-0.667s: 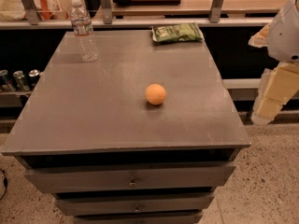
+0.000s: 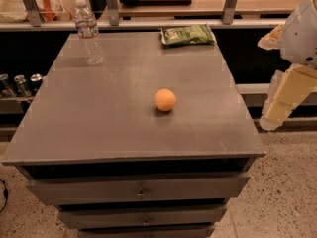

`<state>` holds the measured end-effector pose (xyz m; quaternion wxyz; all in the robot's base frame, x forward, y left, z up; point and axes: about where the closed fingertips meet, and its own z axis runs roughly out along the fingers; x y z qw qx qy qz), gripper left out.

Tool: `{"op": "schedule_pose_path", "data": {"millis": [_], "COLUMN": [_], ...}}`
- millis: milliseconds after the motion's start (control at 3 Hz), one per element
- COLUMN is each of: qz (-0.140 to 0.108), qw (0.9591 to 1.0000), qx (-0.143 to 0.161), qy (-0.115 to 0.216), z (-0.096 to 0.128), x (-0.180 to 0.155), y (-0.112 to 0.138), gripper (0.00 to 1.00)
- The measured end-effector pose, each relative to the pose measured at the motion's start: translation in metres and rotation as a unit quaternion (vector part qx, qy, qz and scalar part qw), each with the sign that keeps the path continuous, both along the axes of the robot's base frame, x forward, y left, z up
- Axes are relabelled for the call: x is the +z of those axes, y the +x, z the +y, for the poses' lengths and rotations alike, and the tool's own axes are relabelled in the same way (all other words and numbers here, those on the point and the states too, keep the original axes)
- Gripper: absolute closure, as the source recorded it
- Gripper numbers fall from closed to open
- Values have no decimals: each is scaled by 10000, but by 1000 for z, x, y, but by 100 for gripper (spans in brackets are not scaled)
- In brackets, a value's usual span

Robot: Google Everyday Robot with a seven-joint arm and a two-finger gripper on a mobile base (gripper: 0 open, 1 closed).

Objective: Move orange near green jalapeno chip bag

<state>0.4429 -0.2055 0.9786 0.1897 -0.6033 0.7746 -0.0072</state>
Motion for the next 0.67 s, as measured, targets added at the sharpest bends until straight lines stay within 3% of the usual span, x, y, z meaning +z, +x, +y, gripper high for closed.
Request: {"op": "schedule_pose_path", "data": {"millis": [333,667], "qz": [6,63], "qw": [9972,9896], "qx": [320,495], "qy": [677,1352], "z": [38,84], "x": [-7,-16], "y": [15,28], "gripper": [0,0]}}
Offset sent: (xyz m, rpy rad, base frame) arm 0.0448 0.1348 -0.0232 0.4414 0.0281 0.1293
